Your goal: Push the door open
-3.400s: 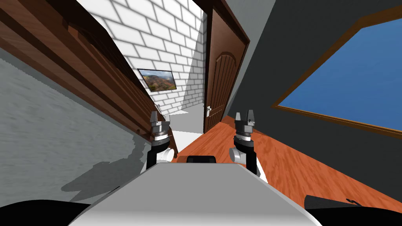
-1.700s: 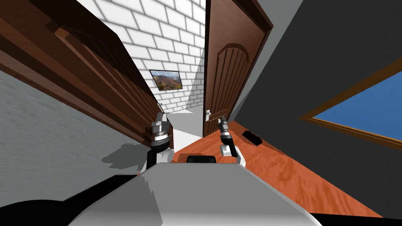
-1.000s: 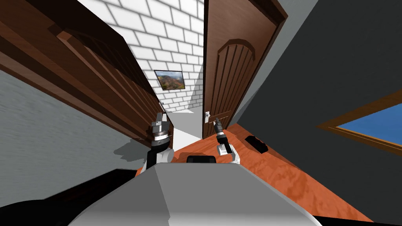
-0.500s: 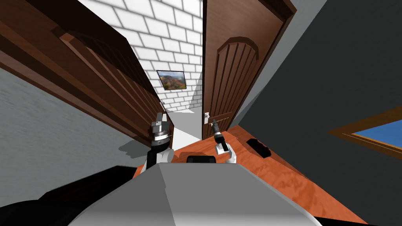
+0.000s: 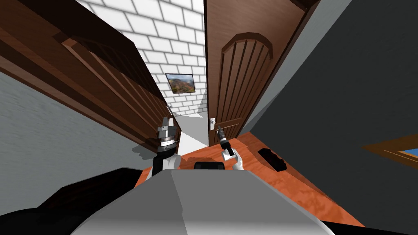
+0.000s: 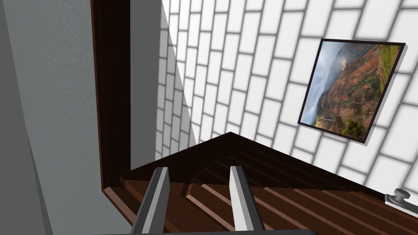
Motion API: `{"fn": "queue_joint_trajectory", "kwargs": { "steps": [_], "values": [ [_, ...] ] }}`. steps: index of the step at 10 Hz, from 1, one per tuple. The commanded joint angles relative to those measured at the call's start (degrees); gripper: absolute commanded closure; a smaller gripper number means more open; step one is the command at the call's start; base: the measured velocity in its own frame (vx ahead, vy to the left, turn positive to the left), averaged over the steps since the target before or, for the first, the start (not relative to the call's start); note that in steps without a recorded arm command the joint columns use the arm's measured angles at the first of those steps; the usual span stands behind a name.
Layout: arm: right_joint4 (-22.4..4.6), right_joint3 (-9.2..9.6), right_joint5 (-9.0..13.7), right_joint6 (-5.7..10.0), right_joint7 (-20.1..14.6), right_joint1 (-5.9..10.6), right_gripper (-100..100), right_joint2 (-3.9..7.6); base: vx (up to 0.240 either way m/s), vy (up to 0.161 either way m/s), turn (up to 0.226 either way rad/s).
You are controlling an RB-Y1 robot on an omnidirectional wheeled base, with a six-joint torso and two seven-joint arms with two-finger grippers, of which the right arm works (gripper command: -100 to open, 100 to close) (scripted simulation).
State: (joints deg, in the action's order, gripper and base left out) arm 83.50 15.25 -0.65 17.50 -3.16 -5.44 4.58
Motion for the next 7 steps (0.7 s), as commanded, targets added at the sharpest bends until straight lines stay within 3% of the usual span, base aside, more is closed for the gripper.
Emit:
{"fn": "queue_joint_trajectory", "kwargs": {
  "steps": [1,4,7],
  "values": [
    [-2.3,0.78,-0.1,-0.68,-0.3,1.03,-100,-0.22,0.023,-0.114,0.109],
    [-5.2,1.7,-0.2,-1.66,-0.8,2.37,-100,-0.45,0.025,-0.106,0.082],
    [-5.6,1.09,-0.1,-1.38,-0.8,2.87,-100,-0.08,0.102,0.02,0.022]
  ]
}}
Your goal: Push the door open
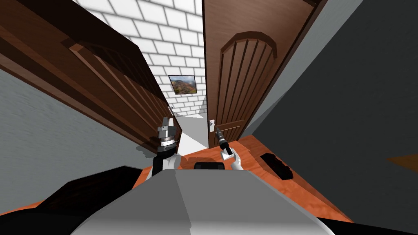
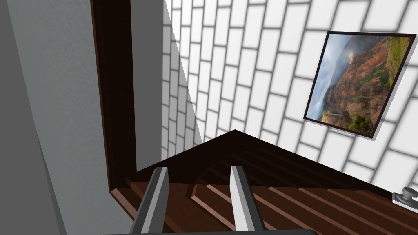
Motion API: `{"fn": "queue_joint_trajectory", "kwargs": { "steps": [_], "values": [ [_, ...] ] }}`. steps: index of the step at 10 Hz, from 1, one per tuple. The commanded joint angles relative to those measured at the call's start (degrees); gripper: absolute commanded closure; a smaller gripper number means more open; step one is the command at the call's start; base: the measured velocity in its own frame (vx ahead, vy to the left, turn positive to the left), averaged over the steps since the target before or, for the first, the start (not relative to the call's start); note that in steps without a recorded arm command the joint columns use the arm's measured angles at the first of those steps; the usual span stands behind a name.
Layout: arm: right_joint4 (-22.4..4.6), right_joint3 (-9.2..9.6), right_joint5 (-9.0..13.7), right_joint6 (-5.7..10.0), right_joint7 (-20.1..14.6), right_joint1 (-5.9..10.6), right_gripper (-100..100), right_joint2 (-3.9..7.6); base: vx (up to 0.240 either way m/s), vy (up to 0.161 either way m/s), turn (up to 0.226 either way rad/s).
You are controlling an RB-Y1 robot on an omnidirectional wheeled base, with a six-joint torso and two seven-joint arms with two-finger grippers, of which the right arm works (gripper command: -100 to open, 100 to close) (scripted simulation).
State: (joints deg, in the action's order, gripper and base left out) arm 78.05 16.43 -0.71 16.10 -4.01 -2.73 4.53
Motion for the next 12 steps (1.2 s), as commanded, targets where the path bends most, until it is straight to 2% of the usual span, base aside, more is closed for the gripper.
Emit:
{"fn": "queue_joint_trajectory", "kwargs": {
  "steps": [1,6,7,8,12],
  "values": [
    [-0.6,-0.29,0.0,0.15,0.1,0.41,-100,-0.09,0.178,0.053,0.014],
    [-2.8,-1.36,0.1,0.85,0.3,1.8,-100,-1.12,0.195,0.056,0.027],
    [-2.5,-1.22,0.1,0.77,0.3,1.6,-100,-0.95,0.084,0.021,0.002],
    [-2.5,-1.22,0.1,0.77,0.3,1.6,100,-0.95,-0.01,-0.001,-0.004],
    [-2.5,-1.22,0.1,0.77,0.3,1.6,100,-0.95,-0.01,-0.004,0.006]
  ]
}}
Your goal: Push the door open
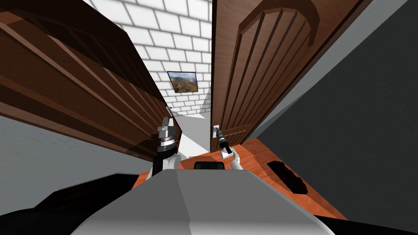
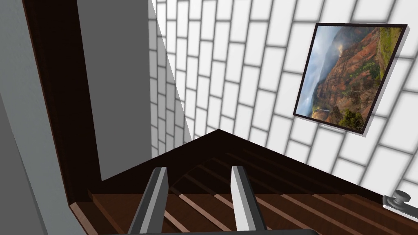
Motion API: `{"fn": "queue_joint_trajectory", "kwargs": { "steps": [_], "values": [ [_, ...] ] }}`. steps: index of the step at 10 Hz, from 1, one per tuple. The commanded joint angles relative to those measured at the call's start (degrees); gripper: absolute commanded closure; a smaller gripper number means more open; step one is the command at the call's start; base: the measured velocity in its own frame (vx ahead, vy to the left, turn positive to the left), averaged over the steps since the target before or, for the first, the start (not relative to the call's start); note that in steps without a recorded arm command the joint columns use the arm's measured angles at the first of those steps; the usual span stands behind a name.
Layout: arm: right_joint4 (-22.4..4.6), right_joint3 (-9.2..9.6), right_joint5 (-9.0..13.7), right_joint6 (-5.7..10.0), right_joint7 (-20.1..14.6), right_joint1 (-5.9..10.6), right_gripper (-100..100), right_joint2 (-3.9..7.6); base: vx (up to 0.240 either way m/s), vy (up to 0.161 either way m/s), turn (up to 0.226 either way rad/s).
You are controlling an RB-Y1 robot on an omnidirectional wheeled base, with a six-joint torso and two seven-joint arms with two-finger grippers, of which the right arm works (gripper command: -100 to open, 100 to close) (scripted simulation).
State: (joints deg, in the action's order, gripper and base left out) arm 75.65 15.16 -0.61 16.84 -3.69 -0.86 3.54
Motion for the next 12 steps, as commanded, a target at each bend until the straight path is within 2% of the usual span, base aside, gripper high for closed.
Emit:
{"fn": "queue_joint_trajectory", "kwargs": {
  "steps": [1,5,12],
  "values": [
    [-0.1,0.05,0.0,0.02,0.0,-0.27,100,0.03,0.0,0.0,0.0],
    [-0.5,-1.72,0.2,-0.01,0.3,0.41,100,0.22,0.136,0.082,-0.039],
    [-2.0,-6.44,0.7,-0.07,1.3,1.56,100,0.36,0.16,0.111,-0.059]
  ]
}}
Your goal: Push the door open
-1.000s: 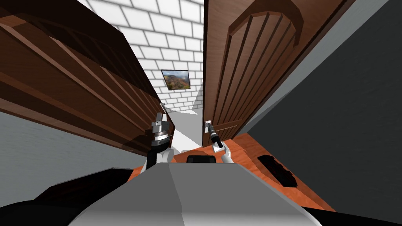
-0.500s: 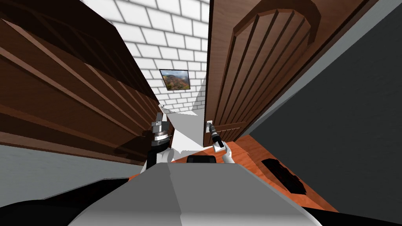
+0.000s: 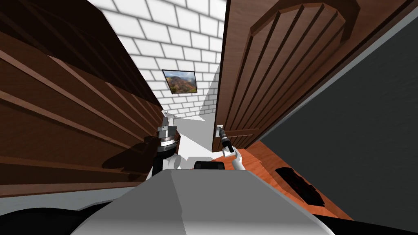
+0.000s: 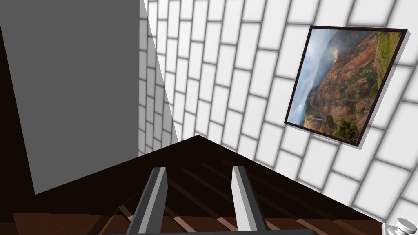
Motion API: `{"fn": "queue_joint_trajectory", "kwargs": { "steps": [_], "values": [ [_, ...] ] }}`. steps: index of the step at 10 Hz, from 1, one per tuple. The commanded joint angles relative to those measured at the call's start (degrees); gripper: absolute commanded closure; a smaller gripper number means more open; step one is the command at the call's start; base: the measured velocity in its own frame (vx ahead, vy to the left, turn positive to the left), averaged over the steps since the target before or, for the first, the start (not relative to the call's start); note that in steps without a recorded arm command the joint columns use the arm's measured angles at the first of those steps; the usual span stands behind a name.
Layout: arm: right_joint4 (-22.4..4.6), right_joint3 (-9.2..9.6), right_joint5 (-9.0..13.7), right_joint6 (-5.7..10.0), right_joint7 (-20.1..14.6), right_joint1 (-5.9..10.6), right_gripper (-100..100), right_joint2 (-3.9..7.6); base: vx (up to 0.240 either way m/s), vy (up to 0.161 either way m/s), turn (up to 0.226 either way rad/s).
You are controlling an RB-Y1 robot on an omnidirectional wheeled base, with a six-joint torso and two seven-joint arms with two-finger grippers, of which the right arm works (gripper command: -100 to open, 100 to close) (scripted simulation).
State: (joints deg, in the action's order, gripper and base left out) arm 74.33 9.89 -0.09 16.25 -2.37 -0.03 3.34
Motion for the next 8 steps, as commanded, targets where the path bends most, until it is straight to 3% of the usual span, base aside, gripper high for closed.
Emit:
{"fn": "queue_joint_trajectory", "kwargs": {
  "steps": [1,8],
  "values": [
    [-0.8,-1.7,0.3,0.52,0.1,0.86,100,0.54,0.103,0.077,-0.05],
    [-2.2,-5.98,0.8,0.47,1.0,1.9,100,0.18,0.105,0.088,-0.057]
  ]
}}
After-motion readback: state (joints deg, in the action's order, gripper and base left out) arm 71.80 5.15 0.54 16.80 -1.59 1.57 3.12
